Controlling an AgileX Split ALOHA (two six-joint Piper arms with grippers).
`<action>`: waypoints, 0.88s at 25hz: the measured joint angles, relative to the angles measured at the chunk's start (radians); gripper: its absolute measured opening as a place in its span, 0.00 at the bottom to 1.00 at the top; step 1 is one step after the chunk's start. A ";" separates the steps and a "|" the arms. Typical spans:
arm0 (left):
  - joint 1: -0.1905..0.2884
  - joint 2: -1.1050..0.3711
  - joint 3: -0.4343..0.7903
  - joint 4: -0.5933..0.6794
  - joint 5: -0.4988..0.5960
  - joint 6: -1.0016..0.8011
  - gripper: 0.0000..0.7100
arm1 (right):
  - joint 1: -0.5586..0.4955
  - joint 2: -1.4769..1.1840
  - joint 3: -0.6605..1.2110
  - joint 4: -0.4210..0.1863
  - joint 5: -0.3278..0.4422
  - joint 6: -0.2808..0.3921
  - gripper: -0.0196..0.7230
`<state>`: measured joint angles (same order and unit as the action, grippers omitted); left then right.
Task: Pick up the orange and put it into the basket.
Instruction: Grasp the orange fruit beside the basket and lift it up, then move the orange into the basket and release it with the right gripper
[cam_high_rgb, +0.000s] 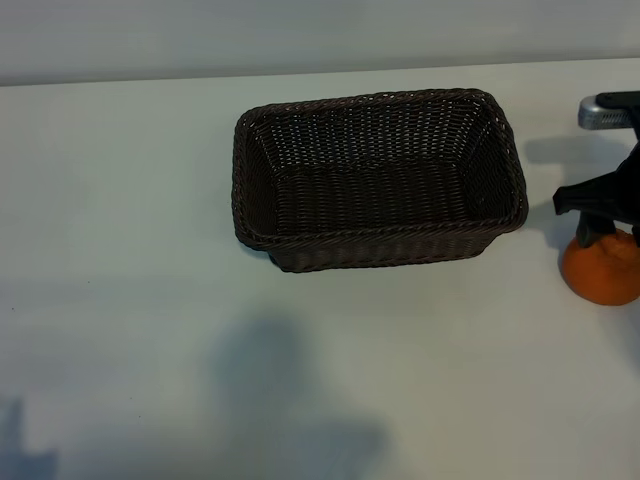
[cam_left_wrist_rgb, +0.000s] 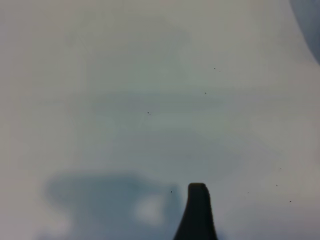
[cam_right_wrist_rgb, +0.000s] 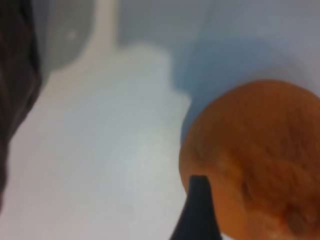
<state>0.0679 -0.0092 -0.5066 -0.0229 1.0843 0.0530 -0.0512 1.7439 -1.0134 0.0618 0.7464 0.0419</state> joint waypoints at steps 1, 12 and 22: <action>0.000 0.000 0.000 0.000 0.000 0.000 0.84 | 0.000 0.014 0.000 -0.006 -0.006 0.000 0.77; 0.000 0.000 0.000 0.000 -0.001 0.000 0.84 | 0.000 0.086 0.000 -0.049 -0.021 0.049 0.30; 0.000 0.000 0.000 0.000 -0.001 0.000 0.84 | 0.000 0.081 -0.082 -0.049 0.103 0.050 0.15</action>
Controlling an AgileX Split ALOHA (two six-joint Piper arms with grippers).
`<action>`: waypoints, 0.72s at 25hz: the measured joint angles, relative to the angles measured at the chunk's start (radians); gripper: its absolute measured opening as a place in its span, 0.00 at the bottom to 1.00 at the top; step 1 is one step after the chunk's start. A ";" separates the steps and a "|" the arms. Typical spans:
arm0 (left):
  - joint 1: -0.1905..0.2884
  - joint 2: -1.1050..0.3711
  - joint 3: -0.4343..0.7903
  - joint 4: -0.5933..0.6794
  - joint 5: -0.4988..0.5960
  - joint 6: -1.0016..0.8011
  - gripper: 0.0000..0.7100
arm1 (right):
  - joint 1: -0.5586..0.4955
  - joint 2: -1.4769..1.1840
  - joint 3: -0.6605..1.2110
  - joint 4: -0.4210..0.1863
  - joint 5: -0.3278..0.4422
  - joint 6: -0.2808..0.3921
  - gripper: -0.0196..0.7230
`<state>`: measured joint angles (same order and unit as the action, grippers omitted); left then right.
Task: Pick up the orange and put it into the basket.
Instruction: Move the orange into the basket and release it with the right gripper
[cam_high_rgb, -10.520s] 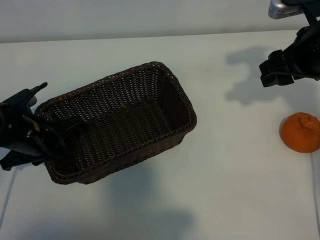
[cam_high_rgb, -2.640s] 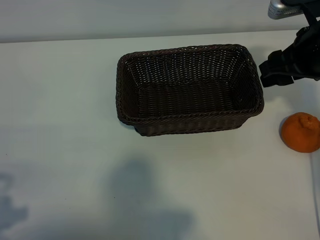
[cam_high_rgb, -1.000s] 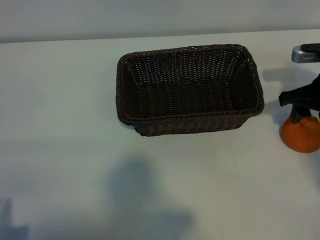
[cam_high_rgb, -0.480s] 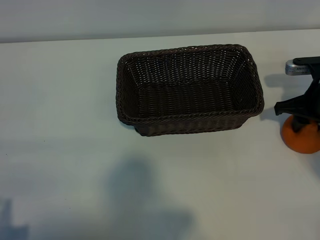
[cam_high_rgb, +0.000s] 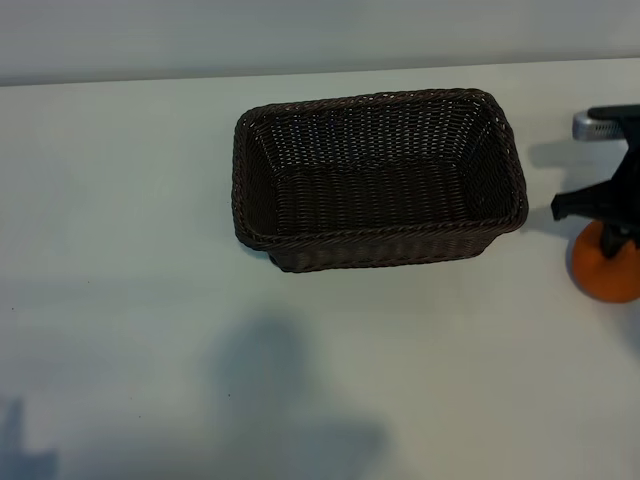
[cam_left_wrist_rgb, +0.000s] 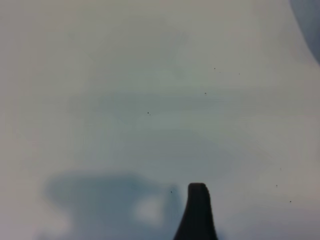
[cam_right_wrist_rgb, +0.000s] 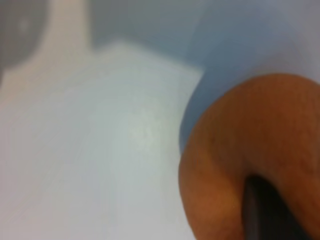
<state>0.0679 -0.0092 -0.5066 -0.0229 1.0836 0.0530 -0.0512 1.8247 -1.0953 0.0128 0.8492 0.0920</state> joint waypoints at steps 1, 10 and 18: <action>0.000 0.000 0.000 0.000 0.000 0.000 0.84 | 0.000 -0.007 -0.024 0.001 0.036 0.000 0.15; 0.000 0.000 0.000 0.000 0.000 0.000 0.84 | 0.000 -0.123 -0.273 0.005 0.281 0.000 0.15; 0.000 0.000 0.000 0.000 0.000 0.000 0.84 | 0.004 -0.137 -0.422 0.028 0.363 -0.017 0.14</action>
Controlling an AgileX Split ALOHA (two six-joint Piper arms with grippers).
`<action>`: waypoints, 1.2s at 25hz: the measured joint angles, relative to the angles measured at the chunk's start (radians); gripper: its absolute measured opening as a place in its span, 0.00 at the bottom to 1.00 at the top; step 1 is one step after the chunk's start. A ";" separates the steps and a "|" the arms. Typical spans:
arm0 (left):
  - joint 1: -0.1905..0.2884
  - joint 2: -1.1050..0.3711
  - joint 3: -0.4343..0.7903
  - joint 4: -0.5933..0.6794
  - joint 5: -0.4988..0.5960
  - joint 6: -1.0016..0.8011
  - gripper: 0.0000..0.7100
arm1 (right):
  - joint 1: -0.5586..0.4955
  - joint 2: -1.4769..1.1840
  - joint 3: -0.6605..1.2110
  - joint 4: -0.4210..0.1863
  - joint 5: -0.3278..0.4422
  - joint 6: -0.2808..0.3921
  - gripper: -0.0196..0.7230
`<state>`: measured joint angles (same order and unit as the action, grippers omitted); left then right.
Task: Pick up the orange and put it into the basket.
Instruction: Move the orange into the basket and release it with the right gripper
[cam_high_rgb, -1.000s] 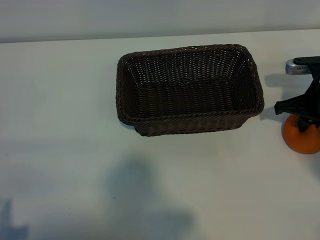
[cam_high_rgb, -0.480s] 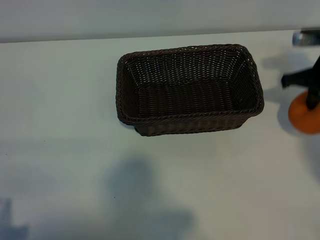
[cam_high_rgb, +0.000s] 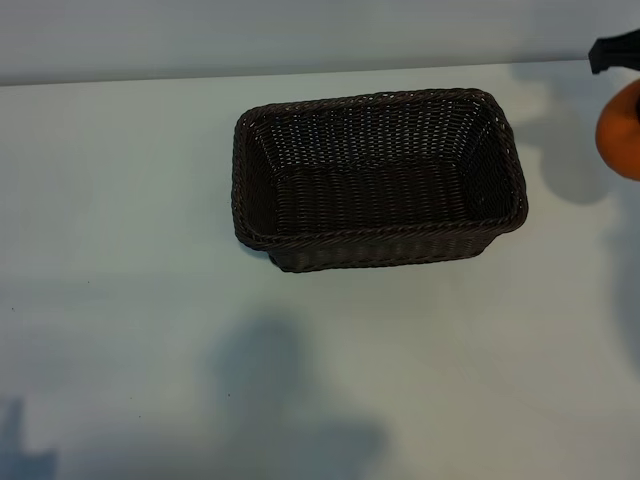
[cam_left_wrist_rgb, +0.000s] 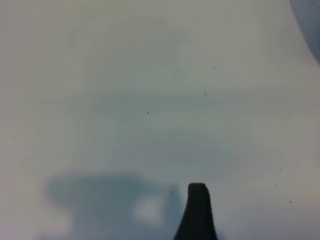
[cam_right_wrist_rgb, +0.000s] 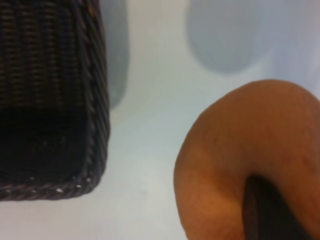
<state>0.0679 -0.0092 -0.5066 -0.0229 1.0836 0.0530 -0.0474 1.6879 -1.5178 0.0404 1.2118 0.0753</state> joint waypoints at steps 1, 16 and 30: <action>0.000 0.000 0.000 0.000 0.000 0.000 0.84 | 0.009 0.000 -0.009 0.002 0.001 -0.002 0.14; 0.000 0.000 0.000 0.000 0.000 0.000 0.84 | 0.318 0.200 -0.211 0.018 -0.012 0.014 0.14; 0.000 0.000 0.000 0.000 0.000 0.000 0.84 | 0.360 0.476 -0.365 0.028 -0.016 0.015 0.14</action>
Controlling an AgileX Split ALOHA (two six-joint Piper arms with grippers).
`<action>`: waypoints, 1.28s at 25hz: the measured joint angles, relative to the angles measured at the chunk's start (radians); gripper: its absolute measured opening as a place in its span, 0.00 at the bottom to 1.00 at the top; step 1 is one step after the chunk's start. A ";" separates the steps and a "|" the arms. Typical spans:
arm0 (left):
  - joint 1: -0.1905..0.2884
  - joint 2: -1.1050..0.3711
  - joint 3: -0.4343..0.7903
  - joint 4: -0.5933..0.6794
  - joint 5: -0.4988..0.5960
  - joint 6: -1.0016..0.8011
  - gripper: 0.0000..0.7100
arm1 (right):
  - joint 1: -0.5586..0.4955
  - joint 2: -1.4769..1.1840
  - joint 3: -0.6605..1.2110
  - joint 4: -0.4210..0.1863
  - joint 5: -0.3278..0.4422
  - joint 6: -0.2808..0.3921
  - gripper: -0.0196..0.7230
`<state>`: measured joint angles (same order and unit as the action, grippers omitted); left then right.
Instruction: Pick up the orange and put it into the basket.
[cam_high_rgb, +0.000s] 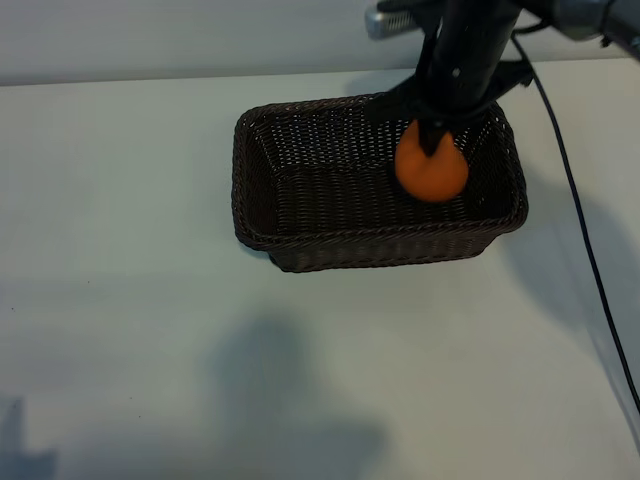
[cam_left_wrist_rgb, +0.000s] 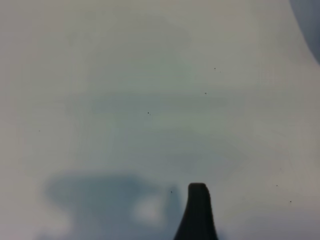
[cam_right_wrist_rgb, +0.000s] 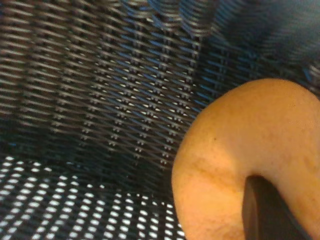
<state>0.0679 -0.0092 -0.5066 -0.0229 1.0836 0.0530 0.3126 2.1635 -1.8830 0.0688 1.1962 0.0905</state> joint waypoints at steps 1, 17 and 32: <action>0.000 0.000 0.000 0.000 0.000 0.000 0.84 | 0.000 0.018 0.000 0.002 -0.001 -0.001 0.14; 0.000 0.000 0.000 0.000 0.000 0.000 0.84 | 0.008 0.087 -0.018 0.009 0.014 -0.024 0.42; 0.000 0.000 0.000 0.000 0.000 0.000 0.84 | -0.006 -0.004 -0.180 0.007 0.026 -0.025 0.80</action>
<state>0.0679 -0.0092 -0.5066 -0.0229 1.0836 0.0530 0.3067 2.1597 -2.0625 0.0758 1.2221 0.0656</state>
